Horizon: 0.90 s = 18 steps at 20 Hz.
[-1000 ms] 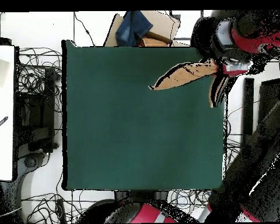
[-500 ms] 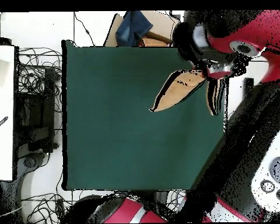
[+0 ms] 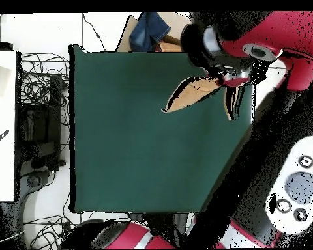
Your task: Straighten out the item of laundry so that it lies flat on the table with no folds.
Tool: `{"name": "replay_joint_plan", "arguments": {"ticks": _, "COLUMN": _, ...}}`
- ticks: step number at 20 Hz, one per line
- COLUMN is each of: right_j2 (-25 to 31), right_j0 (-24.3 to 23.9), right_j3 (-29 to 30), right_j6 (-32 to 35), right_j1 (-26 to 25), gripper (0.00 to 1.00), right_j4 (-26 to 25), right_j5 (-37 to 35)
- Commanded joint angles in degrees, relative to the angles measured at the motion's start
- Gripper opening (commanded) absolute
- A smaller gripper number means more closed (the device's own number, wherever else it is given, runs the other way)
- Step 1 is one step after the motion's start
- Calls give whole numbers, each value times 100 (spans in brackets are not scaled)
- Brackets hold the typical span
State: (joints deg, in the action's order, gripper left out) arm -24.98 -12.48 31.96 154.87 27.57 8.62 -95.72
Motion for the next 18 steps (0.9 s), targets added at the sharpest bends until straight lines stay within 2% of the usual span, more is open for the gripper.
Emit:
{"name": "replay_joint_plan", "arguments": {"ticks": 1, "right_j2": 48, "right_j0": 281, "right_j3": 1024, "right_j6": 1573, "right_j1": -145, "gripper": 0, "right_j4": -41, "right_j5": 272}}
{"name": "replay_joint_plan", "arguments": {"ticks": 11, "right_j2": 181, "right_j0": 359, "right_j3": 969, "right_j6": 1648, "right_j1": -207, "gripper": 0, "right_j4": 182, "right_j5": 248}}
{"name": "replay_joint_plan", "arguments": {"ticks": 18, "right_j2": 126, "right_j0": 417, "right_j3": 1015, "right_j6": 1647, "right_j1": -211, "gripper": 0, "right_j4": 150, "right_j5": 367}}
